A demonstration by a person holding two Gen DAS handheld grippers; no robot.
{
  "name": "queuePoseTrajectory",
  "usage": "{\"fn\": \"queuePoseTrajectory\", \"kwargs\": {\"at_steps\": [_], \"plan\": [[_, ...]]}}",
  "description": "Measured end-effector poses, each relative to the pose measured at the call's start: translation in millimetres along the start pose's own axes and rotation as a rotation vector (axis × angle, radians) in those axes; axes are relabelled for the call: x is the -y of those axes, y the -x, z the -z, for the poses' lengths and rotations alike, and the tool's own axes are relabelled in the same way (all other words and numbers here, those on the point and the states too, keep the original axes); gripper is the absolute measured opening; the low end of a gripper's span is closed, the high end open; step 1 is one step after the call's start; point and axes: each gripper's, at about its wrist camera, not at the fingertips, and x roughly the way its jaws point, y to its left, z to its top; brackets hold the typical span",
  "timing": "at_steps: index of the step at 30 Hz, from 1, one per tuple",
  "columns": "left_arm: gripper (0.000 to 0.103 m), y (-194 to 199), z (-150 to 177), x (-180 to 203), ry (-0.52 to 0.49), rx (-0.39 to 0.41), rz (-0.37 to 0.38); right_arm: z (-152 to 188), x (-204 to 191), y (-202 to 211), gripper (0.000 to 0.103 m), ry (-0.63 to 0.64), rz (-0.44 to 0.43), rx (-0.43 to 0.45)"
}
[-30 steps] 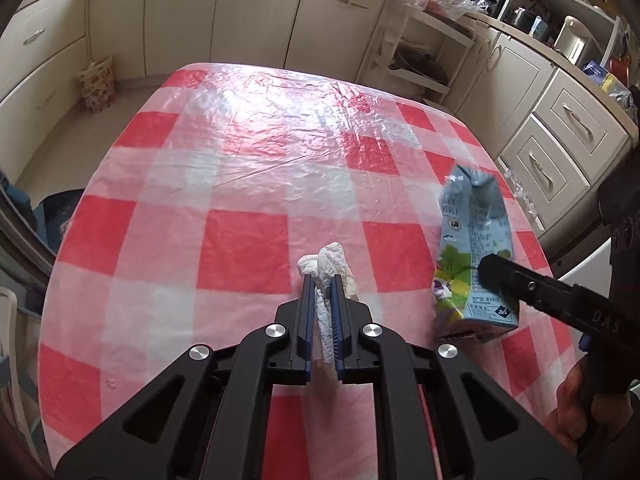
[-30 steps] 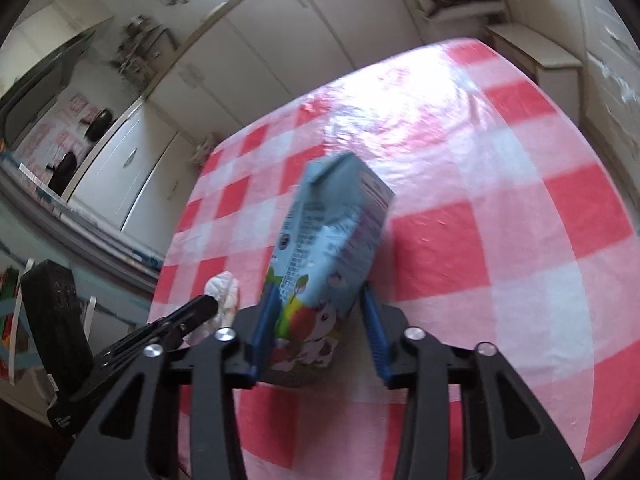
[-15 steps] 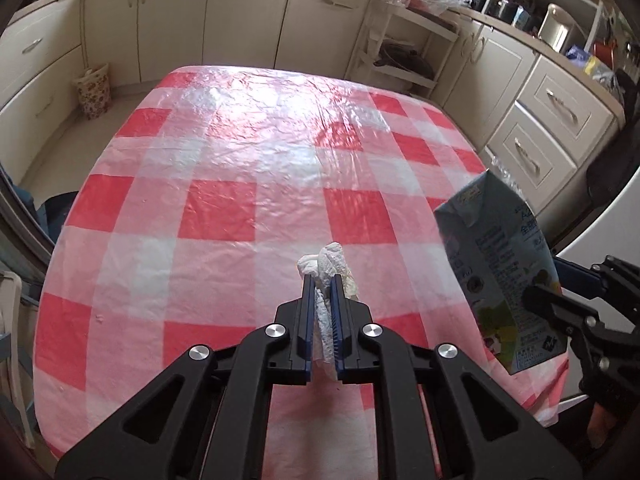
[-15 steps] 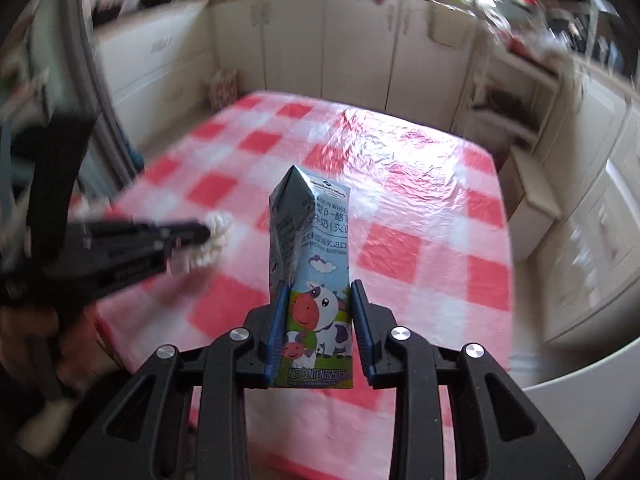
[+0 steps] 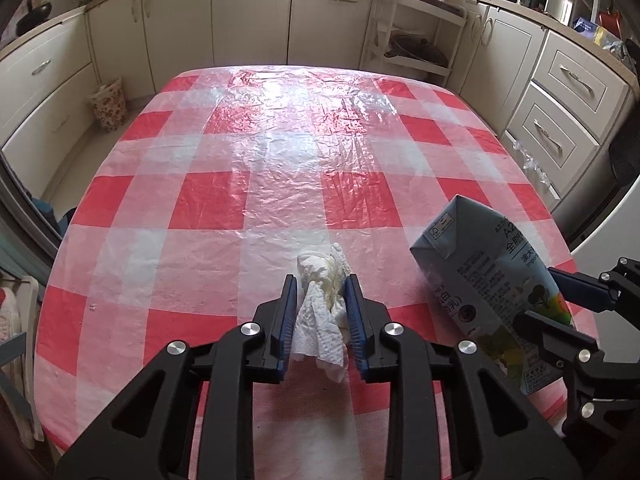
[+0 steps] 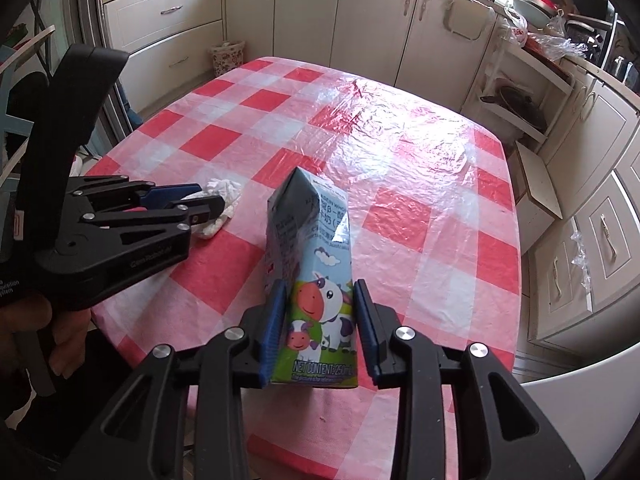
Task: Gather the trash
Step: 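Carry tissue and milk carton to the yellow bucket while both tools open to drop them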
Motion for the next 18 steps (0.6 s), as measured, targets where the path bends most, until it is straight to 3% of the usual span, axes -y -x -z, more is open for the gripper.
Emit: {"fn": "queuePoseTrajectory", "kwargs": {"at_steps": [4,10,15,18], "plan": [[0.012,3,0,3,-0.009,0.005,0.012,2,0,3,0.034,-0.009,-0.004,0.013],[0.011,19,-1,14,-0.036,0.040,0.018,7,6,23,0.033,-0.016,0.022,0.066],[0.010,36,-3,32,-0.044,0.064,0.073,19,22,37,0.033,-0.029,0.067,0.084],[0.010,48,-2,53,-0.047,0.070,0.147,33,41,49,0.033,-0.051,0.110,0.091]]}}
